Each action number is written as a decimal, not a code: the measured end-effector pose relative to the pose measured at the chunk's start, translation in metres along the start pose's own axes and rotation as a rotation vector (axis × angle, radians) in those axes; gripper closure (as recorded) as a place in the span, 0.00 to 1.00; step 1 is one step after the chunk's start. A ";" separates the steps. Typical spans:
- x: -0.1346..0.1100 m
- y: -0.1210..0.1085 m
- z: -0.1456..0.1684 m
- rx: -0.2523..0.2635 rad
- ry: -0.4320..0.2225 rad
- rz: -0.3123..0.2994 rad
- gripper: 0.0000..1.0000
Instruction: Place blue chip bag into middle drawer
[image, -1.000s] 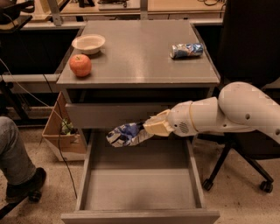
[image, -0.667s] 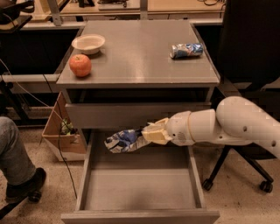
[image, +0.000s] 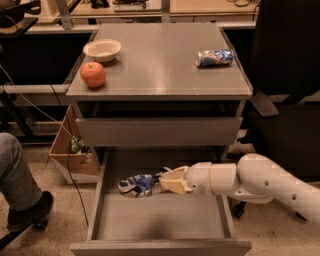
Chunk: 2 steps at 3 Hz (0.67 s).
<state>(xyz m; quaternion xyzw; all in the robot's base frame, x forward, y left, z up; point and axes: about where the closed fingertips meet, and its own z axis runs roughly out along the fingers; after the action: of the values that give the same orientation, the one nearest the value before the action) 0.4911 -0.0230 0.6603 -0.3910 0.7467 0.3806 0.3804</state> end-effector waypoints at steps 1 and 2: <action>0.047 -0.007 0.027 -0.024 0.002 0.039 1.00; 0.111 -0.022 0.060 -0.006 0.061 0.089 1.00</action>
Offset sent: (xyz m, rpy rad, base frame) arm -0.0144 0.0073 -0.1821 -0.0543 0.1469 -0.0376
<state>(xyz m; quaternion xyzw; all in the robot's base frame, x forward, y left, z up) 0.4816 -0.0131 0.5331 -0.3701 0.7733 0.3874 0.3390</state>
